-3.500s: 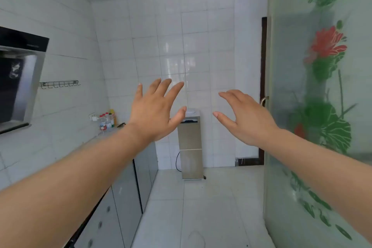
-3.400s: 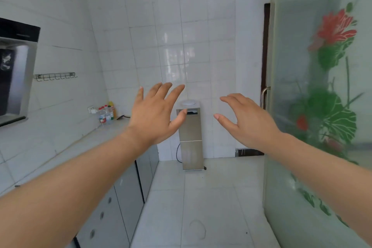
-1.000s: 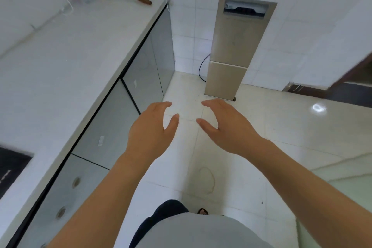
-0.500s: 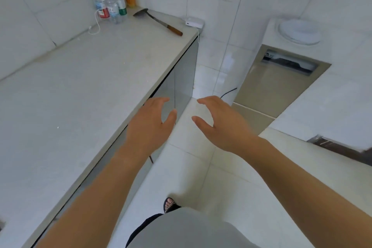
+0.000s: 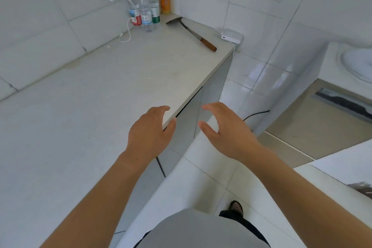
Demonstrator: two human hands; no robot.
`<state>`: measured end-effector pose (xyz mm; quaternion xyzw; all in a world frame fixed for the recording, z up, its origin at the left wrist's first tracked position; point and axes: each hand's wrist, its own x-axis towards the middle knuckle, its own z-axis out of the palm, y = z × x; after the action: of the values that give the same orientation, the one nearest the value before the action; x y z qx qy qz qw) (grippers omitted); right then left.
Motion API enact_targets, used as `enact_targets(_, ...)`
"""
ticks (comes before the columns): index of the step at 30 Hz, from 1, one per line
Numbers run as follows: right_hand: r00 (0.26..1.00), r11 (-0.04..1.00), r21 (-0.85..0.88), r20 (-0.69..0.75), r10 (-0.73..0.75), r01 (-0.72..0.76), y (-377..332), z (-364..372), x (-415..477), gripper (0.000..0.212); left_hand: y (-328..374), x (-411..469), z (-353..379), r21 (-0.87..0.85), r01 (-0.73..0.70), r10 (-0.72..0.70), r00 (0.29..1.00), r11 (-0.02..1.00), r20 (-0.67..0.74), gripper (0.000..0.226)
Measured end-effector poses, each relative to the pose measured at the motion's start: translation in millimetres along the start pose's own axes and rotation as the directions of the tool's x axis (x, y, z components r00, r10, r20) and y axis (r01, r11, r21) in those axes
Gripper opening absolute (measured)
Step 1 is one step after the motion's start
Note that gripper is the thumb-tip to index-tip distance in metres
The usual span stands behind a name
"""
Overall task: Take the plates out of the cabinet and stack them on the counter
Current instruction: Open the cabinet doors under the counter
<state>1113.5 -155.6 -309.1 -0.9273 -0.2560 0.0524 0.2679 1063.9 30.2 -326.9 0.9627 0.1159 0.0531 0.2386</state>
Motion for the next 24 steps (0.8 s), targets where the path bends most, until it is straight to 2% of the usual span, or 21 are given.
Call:
enact_targets(4,0.989,0.992,0.077,0.1,-0.112,0.105,3.4,14.9,40.9,0.044,-16.9,6.2,3.1,0.038,0.143,-0.142,0.989,0.989,-0.044,0.044)
enact_targets(7,0.951,0.967,0.104,0.185,-0.247,0.231,6.9,24.4,69.1,0.043,-23.0,5.7,8.6,0.076,0.286,-0.28,0.957,0.955,-0.081,0.044)
enact_targets(14,0.757,0.862,0.169,0.419,-0.501,0.477,19.5,42.4,117.1,0.044,-13.7,-13.3,29.4,0.127,0.586,-0.575,0.81,0.8,-0.117,0.044)
enact_targets(19,0.664,0.835,0.272,0.509,-0.547,0.479,37.8,66.1,133.7,0.044,-6.7,-21.2,47.8,0.136,0.727,-0.709,0.686,0.673,-0.16,0.044)
enact_targets(24,0.631,0.834,0.285,0.551,-0.547,0.473,50.6,71.2,132.8,0.045,2.7,-23.4,52.3,0.129,0.752,-0.729,0.658,0.646,-0.188,0.045)
